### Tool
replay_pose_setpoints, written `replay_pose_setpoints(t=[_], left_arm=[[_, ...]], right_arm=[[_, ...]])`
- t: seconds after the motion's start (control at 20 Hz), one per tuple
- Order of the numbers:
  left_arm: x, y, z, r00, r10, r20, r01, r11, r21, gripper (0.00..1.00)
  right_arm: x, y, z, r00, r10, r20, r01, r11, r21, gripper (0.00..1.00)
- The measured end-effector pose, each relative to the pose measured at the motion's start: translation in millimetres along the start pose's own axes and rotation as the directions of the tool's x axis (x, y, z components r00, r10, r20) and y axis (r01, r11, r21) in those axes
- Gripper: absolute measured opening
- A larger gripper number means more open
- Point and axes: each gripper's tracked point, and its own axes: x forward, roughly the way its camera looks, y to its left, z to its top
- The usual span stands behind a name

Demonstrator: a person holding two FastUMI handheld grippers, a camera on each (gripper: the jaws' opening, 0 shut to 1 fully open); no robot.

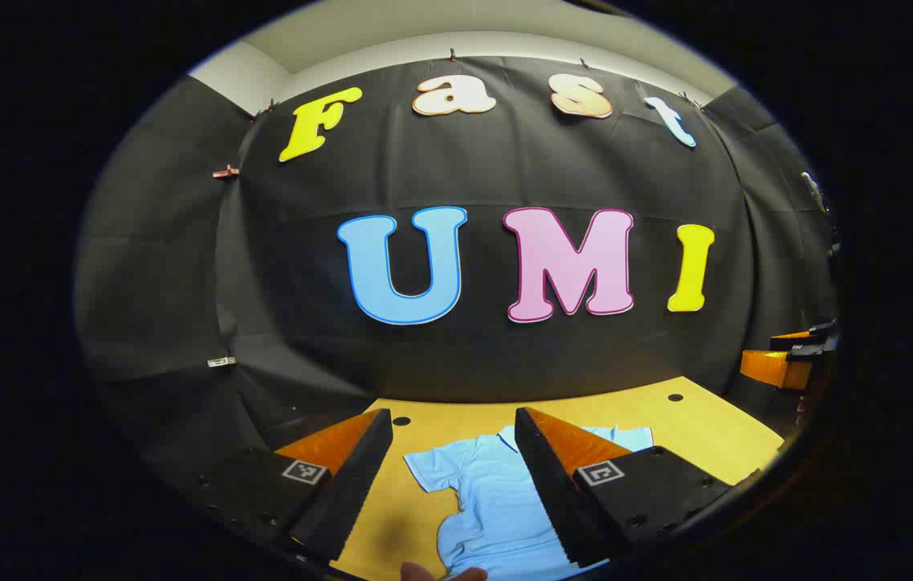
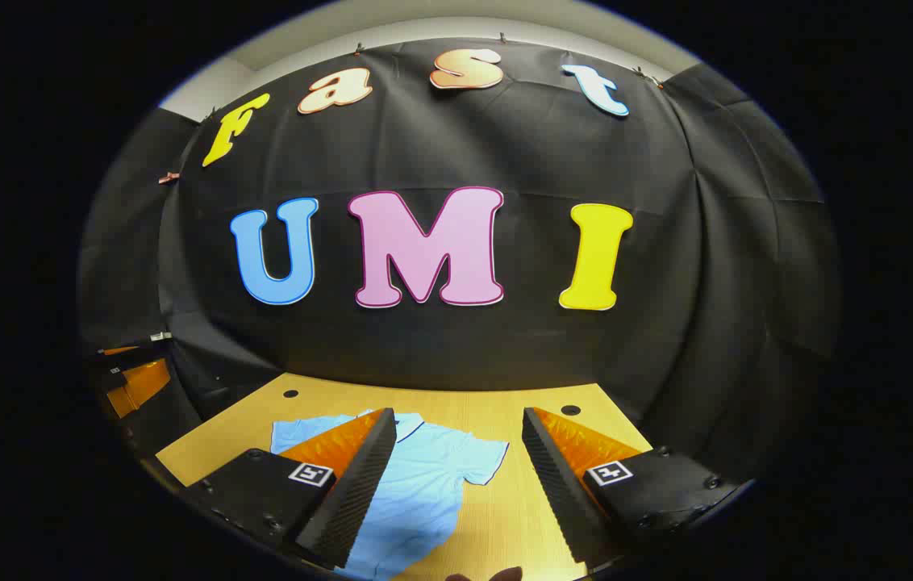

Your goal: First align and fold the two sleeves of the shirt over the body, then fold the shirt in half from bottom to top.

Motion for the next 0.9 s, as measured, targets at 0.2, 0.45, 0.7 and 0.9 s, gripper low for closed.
replay_pose_setpoints(t=[0.2, 0.45, 0.7, 0.9], left_arm=[[5.3, 2.5, -0.4, 1.0, -0.016, -0.005, 0.016, 1.0, -0.003, 0.96], [5.6, 3.9, -3.1, 1.0, -0.028, -0.009, 0.028, 1.0, 0.006, 0.96], [6.8, 0.7, -1.1, 0.999, -0.048, -0.003, 0.048, 0.998, 0.03, 0.96], [10.2, -0.6, -3.7, 0.998, -0.06, -0.007, 0.061, 0.998, 0.029, 0.96]], right_arm=[[-1.8, 3.2, 1.3, 1.0, -0.001, 0.004, 0.001, 1.0, -0.012, 0.98], [2.0, 5.4, 0.7, 1.0, -0.007, -0.007, 0.006, 1.0, -0.017, 0.98], [3.8, 8.2, 1.3, 1.0, -0.006, -0.008, 0.006, 1.0, -0.029, 0.98], [5.9, 11.1, 3.9, 1.0, -0.005, -0.006, 0.005, 0.999, -0.037, 0.98]])
